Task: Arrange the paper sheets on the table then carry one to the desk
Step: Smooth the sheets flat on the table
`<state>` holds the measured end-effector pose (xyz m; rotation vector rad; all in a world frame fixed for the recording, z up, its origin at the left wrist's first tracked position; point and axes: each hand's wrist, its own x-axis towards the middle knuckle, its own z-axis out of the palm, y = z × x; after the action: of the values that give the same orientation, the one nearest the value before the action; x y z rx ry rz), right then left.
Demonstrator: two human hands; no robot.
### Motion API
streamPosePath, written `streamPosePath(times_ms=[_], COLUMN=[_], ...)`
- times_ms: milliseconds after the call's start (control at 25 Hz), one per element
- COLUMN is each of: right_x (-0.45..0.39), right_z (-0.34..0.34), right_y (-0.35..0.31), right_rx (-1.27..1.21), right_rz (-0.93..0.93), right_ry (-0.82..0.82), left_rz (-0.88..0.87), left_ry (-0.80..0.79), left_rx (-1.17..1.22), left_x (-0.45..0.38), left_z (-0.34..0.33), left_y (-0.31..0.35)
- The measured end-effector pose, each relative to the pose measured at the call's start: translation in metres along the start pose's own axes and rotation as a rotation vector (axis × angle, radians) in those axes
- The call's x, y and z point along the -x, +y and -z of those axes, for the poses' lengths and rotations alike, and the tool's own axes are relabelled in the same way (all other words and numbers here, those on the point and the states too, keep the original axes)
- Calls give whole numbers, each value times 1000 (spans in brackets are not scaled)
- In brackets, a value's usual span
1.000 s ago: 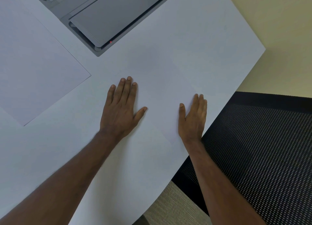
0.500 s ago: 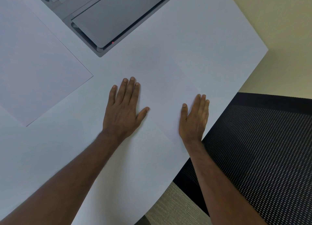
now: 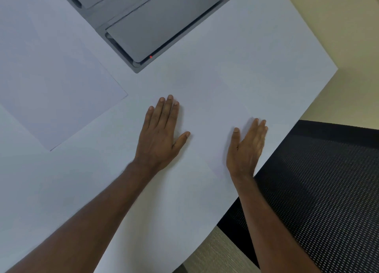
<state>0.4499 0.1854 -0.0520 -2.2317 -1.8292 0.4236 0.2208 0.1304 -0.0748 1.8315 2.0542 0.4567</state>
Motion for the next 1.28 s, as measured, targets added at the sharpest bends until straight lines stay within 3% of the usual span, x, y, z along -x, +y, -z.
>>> streamPosePath(times_ms=[160, 320, 520, 680, 800, 1080, 1280], right_x=[9, 27, 33, 34, 31, 21, 18], right_z=[-1, -26, -65, -82, -87, -87, -75], right_y=[-75, -175, -255, -284, -291, -296, -291], right_rx=[-301, -420, -298, -89, -105, -433, -585], right_rz=[93, 329, 437, 495, 472, 258, 155], right_ry=[65, -151, -428, -470, -485, -482, -542], left_rz=[180, 435, 650, 681, 664, 659, 680], left_ry=[168, 341, 310, 211, 217, 237, 360], left_rx=[161, 90, -3, -100, -173, -175, 137], left_x=[12, 35, 50, 54, 54, 55, 59], left_z=[42, 88, 107, 95, 86, 82, 96], left_y=[-35, -108, -172, -183, -183, -184, -183])
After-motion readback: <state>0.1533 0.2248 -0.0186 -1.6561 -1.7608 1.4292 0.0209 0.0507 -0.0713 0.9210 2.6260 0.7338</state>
